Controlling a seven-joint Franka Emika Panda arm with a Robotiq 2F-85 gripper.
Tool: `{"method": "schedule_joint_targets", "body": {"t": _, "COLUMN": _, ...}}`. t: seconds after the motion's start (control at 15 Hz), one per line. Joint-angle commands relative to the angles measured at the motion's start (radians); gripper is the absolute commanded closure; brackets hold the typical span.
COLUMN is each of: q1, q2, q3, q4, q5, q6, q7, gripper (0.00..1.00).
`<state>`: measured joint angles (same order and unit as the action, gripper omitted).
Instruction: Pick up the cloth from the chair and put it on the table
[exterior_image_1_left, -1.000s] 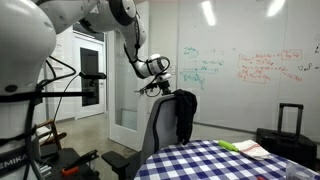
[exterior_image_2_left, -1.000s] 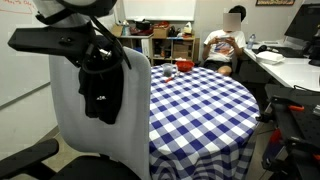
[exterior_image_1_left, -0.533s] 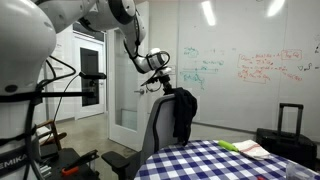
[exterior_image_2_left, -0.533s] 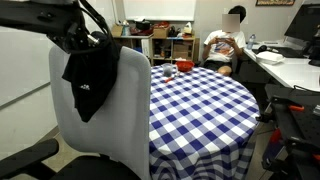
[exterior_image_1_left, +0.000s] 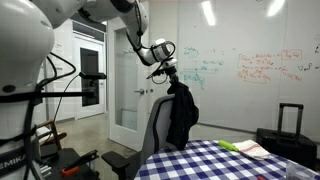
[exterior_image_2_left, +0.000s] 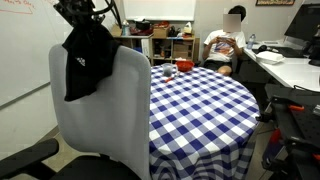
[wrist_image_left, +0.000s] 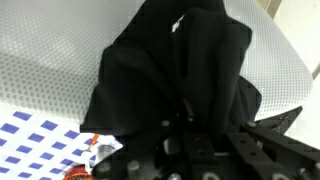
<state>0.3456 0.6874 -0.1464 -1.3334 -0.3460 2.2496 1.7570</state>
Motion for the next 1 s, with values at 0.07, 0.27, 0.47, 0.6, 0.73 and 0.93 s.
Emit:
{"method": "schedule_joint_targets", "body": {"t": 0.07, "q1": -0.011, "q2": -0.223, "q3": -0.053, "q4": -0.268, "q5": -0.048, "q6": 0.106, "q7": 0.138, "gripper": 0.99}}
{"method": "schedule_joint_targets", "body": {"t": 0.27, "q1": -0.02, "q2": -0.341, "q3": -0.095, "q4": -0.408, "q5": -0.113, "q6": 0.14, "q7": 0.272, "gripper": 0.99}}
{"method": "schedule_joint_targets", "body": {"t": 0.47, "q1": -0.066, "q2": -0.453, "q3": -0.088, "q4": -0.558, "q5": -0.169, "q6": 0.137, "q7": 0.353, "gripper": 0.99}}
{"method": "schedule_joint_targets", "body": {"t": 0.6, "q1": -0.105, "q2": -0.511, "q3": -0.068, "q4": -0.655, "q5": -0.187, "q6": 0.144, "q7": 0.383, "gripper": 0.99}}
{"method": "schedule_joint_targets", "body": {"t": 0.73, "q1": -0.141, "q2": -0.53, "q3": -0.047, "q4": -0.712, "q5": -0.196, "q6": 0.15, "q7": 0.401, "gripper": 0.99}}
{"method": "schedule_joint_targets", "body": {"t": 0.93, "q1": -0.182, "q2": -0.528, "q3": -0.02, "q4": -0.767, "q5": -0.199, "q6": 0.165, "q7": 0.425, "gripper": 0.99}}
